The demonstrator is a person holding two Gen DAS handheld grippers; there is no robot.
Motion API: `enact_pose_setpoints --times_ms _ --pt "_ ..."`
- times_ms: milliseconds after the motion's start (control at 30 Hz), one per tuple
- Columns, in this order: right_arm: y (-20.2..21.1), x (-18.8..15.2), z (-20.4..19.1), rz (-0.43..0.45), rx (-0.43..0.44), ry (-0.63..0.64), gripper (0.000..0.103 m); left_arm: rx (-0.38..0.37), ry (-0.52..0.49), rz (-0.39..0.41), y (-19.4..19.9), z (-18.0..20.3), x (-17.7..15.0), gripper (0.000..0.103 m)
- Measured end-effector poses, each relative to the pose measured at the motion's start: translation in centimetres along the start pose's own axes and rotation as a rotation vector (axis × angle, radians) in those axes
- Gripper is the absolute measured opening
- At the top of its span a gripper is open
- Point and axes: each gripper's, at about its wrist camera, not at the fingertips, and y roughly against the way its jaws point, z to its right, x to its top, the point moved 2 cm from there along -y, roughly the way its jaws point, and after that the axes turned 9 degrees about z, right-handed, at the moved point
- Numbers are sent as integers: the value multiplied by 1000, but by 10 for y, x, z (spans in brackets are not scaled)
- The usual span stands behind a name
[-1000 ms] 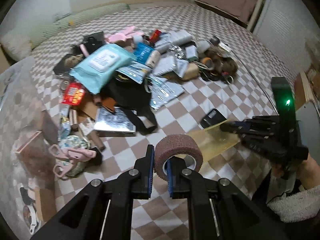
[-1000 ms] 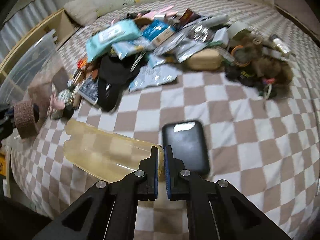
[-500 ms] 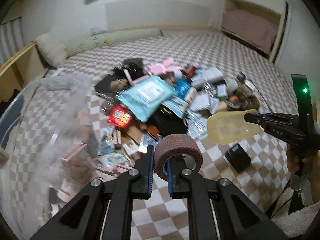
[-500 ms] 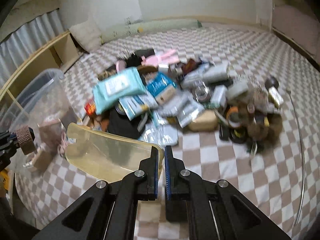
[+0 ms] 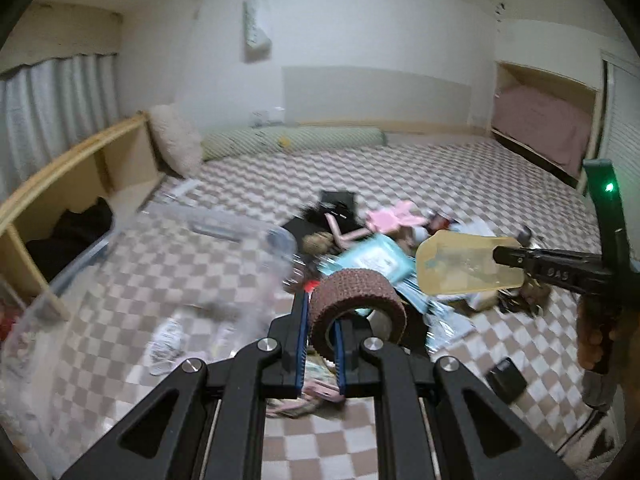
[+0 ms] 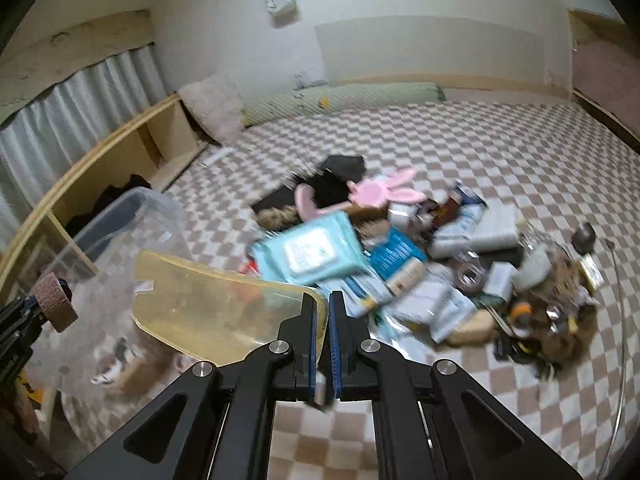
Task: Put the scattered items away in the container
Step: 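Carry the tape roll in the left gripper and yellow tray in the right gripper to the clear container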
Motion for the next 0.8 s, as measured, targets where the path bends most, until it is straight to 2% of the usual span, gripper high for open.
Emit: enact_pose_setpoints --times_ms 333,467,633,800 --pt "-7 37 -69 51 101 49 7 114 96 55 21 -56 6 12" --pt "-17 48 -94 51 132 62 7 175 104 65 29 -75 4 12" --pt "-33 52 -133 38 159 114 7 205 178 56 36 -105 -3 12" --pt "-46 45 -176 22 183 177 7 271 234 20 37 -133 -13 12"
